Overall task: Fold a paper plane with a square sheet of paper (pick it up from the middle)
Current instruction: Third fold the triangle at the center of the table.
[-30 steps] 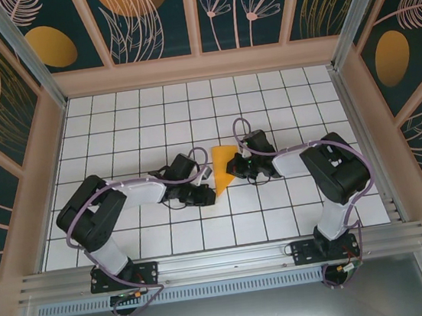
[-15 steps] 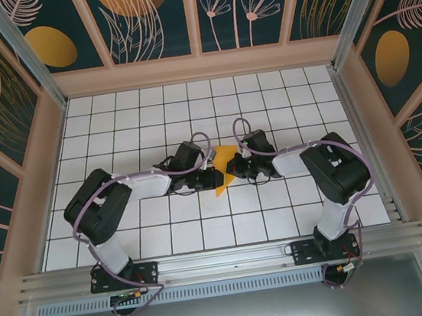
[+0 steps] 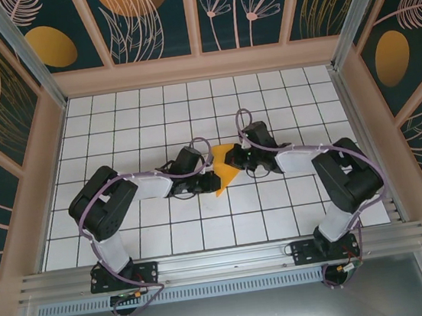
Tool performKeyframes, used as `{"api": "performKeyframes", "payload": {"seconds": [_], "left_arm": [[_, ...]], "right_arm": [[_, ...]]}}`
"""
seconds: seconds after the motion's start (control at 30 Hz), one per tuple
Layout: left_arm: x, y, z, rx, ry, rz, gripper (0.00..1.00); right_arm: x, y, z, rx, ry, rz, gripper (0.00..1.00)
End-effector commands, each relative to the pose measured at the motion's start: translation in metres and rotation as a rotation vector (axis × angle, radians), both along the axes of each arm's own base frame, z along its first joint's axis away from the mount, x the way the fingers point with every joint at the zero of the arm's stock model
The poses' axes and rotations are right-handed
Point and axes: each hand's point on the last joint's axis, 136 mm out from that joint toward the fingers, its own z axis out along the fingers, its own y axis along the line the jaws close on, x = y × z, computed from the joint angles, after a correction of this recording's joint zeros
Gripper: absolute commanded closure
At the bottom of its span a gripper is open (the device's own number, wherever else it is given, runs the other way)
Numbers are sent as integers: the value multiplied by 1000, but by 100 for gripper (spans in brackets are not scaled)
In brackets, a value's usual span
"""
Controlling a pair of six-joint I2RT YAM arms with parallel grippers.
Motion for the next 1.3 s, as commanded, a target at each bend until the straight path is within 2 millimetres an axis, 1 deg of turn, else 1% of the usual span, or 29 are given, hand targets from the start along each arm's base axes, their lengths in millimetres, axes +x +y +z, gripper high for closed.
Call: {"api": "performKeyframes", "payload": {"seconds": [0.0,0.17,0.27,0.4,0.5,0.57,0.63,0.8,0.93,1.03,1.13,1.2,1.27], "left_arm": [[-18,28,-38,143,79,26,85],[-17,28,-38,146,77,26,86],[-17,31,-40,165,77,26,87],[-20,35,-43,182,79,26,89],[-22,38,-46,194,81,26,90],[-24,41,-49,205,84,28,90],[-25,43,-50,211,85,27,91],[-28,46,-54,220,88,26,91],[-31,48,-54,225,83,13,91],[-33,51,-53,234,77,1,91],[-36,53,-49,232,69,-14,91],[-37,52,-41,213,54,-25,90],[-37,49,-29,185,27,-35,88]], "right_arm": [[-21,7,-5,48,31,11,100],[-33,11,-19,74,57,19,100],[-37,11,-32,61,77,22,100],[-32,-7,-53,-14,91,-19,100],[-29,-19,-63,-65,86,-42,100],[-21,-36,-69,-74,86,-87,100],[-16,-46,-71,-62,86,-113,100],[-2,-66,-66,-56,41,-168,100],[7,-74,-61,-43,25,-184,100],[12,-75,-48,-31,-15,-185,100],[14,-68,-27,12,-56,-159,100],[13,-65,-12,32,-81,-145,97],[11,-64,-4,33,-90,-144,92]]}}
